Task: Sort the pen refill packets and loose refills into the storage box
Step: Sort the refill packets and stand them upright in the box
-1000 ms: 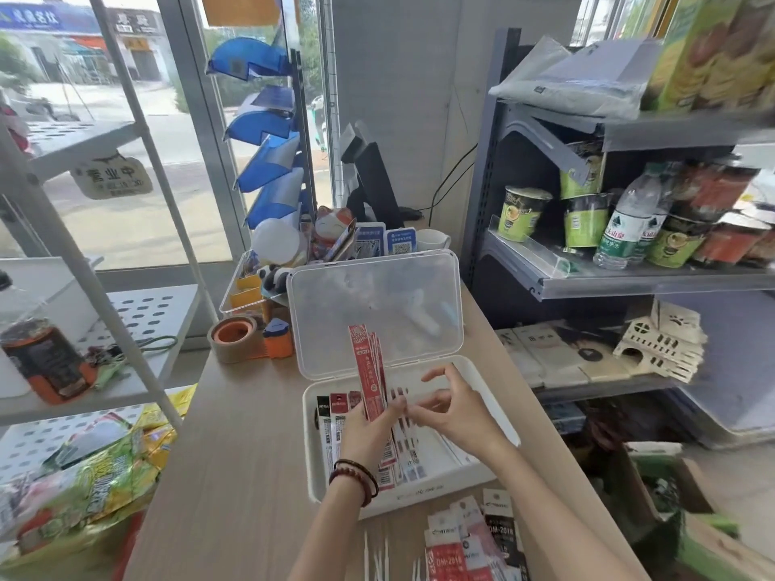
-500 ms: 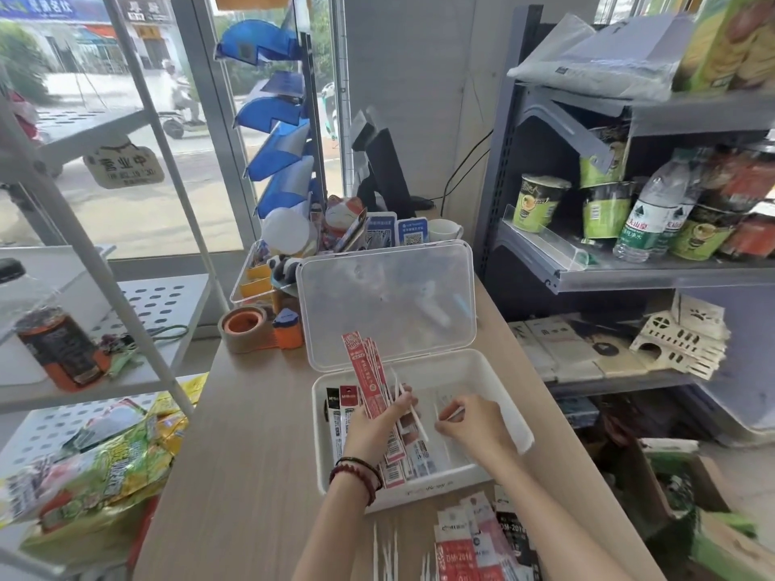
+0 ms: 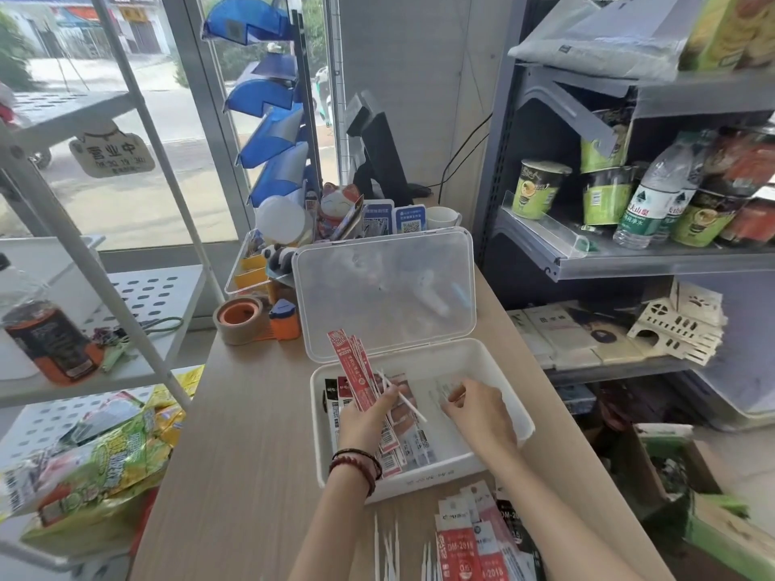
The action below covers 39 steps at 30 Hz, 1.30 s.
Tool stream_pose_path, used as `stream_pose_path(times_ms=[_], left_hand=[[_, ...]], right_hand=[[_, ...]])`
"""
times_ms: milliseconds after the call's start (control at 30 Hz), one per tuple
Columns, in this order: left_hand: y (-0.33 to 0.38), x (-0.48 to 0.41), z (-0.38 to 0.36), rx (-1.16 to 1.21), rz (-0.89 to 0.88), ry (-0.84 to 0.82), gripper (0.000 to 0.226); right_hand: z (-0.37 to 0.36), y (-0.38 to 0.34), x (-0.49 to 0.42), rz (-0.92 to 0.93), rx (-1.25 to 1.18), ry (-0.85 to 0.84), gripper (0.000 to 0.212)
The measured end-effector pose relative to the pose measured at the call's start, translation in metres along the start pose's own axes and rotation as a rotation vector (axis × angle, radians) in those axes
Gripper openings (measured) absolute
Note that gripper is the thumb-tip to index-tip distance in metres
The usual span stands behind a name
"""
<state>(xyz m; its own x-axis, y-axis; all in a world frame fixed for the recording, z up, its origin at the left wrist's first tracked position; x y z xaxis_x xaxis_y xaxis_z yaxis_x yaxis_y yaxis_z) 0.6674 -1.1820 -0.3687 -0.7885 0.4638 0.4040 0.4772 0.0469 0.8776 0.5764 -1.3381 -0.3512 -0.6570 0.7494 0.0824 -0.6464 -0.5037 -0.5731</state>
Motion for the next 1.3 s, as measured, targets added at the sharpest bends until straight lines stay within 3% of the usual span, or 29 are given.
stream_pose_path(times_ms=[200,367,667,767,900,1033,1167,1300], left_hand=[[0.003,0.002,-0.005,-0.052,-0.065,-0.010,0.010],[0.005,0.007,-0.011,-0.119,-0.081,-0.073,0.016],[0.002,0.003,-0.010,-0.159,-0.072,-0.077,0.016],[0.003,0.005,-0.009,-0.105,-0.074,-0.049,0.018],[0.002,0.007,-0.008,-0.143,-0.097,-0.050,0.025],[-0.001,0.007,-0.006,-0.211,-0.096,-0.019,0.033],[0.002,0.008,-0.007,-0.250,-0.108,-0.014,0.024],[0.008,0.006,-0.007,-0.250,-0.123,-0.006,0.025]], right_hand=[[0.015,-0.023,0.013,0.231,-0.432,-0.048,0.030],[0.011,-0.027,0.016,0.356,-0.403,-0.120,0.023],[0.007,-0.026,0.015,0.279,-0.421,-0.187,0.009],[0.004,-0.017,0.012,0.191,-0.343,-0.164,0.011],[-0.008,-0.004,0.013,0.056,-0.175,-0.306,0.006],[-0.009,0.004,0.013,-0.030,-0.088,-0.214,0.012],[-0.004,0.005,0.009,-0.056,0.016,-0.117,0.007],[-0.003,0.007,0.004,-0.046,0.049,-0.064,0.017]])
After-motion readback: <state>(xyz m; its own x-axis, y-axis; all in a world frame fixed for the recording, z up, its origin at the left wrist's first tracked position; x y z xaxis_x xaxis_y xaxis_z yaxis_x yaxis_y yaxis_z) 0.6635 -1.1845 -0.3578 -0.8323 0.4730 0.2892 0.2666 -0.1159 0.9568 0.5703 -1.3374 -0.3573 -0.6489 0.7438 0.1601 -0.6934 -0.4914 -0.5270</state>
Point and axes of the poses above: each hand's wrist, its own x-axis away from the middle knuckle, its own z-axis out of the back of the hand, y = z × x, the point moved 5 cm from there along -x, towards the middle knuckle, and after that the axes turned 1 degree about -x, right-handed, at the moved point
